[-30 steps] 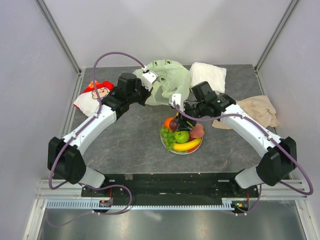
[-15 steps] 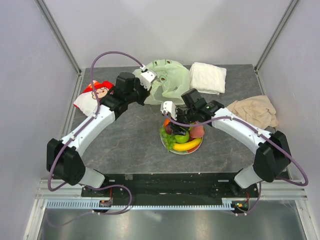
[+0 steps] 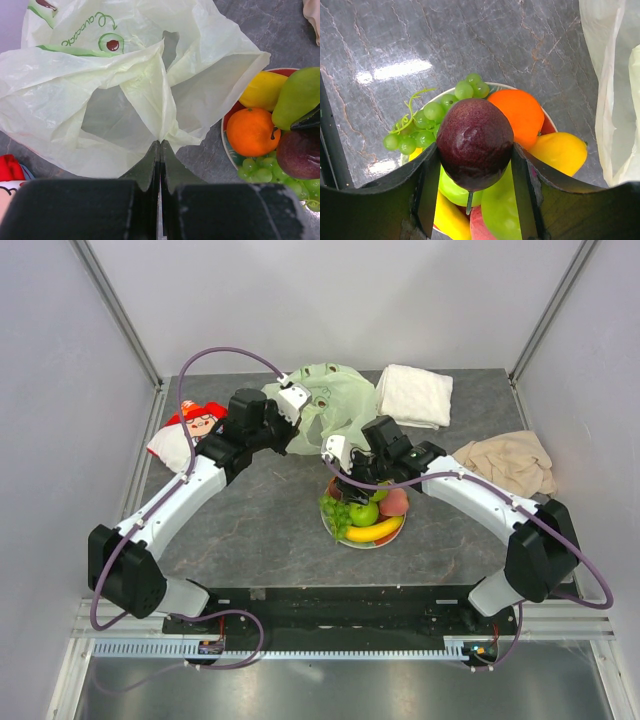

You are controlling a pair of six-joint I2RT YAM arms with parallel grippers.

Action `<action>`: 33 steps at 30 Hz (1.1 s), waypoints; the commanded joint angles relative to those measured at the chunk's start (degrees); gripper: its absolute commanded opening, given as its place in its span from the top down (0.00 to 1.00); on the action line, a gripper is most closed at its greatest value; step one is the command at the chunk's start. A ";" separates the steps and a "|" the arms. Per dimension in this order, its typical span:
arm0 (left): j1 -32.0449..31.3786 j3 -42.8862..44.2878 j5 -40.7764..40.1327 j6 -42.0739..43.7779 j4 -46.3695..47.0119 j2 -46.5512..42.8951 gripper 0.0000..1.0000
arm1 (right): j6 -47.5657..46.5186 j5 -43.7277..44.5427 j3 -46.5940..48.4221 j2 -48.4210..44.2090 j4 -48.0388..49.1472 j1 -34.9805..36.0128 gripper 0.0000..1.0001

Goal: Take the fake fruits out of the plastic bag
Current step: Place the fake fruit on the plate.

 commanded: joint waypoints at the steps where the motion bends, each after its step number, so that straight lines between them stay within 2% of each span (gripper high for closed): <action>1: 0.35 0.31 0.97 -0.41 1.70 -1.39 0.98 | -0.44 0.76 -0.70 0.63 0.51 0.23 0.43; 10: 0.26 0.57 0.79 -0.14 1.62 -0.95 0.98 | -1.94 0.41 -0.88 1.59 -0.64 0.41 0.41; 13: 0.35 0.58 0.88 -0.06 1.53 -0.77 0.98 | -1.94 0.58 -0.61 1.86 -0.72 0.41 0.33; 15: 0.44 0.66 0.79 -0.06 1.53 -0.68 0.98 | -1.50 0.58 -0.26 1.68 -0.64 0.41 0.23; 19: 0.44 0.75 1.06 0.12 1.70 -0.51 0.98 | -0.71 0.49 2.28 1.07 -1.69 0.41 0.17; 20: 0.44 1.01 1.32 0.12 1.79 -0.51 0.98 | -0.62 0.76 3.07 0.81 -2.65 0.41 0.02; 26: 0.44 2.33 1.32 0.56 2.50 -0.16 0.98 | -0.09 4.27 11.33 0.19 -7.40 0.06 0.02; 30: 0.53 3.12 0.88 1.61 3.02 0.02 0.98 | 0.52 4.89 15.89 -0.51 -7.14 -0.64 0.02; 33: 0.53 3.91 0.27 1.35 3.55 0.46 0.98 | 8.58 6.55 17.75 0.36 -2.41 -3.70 0.02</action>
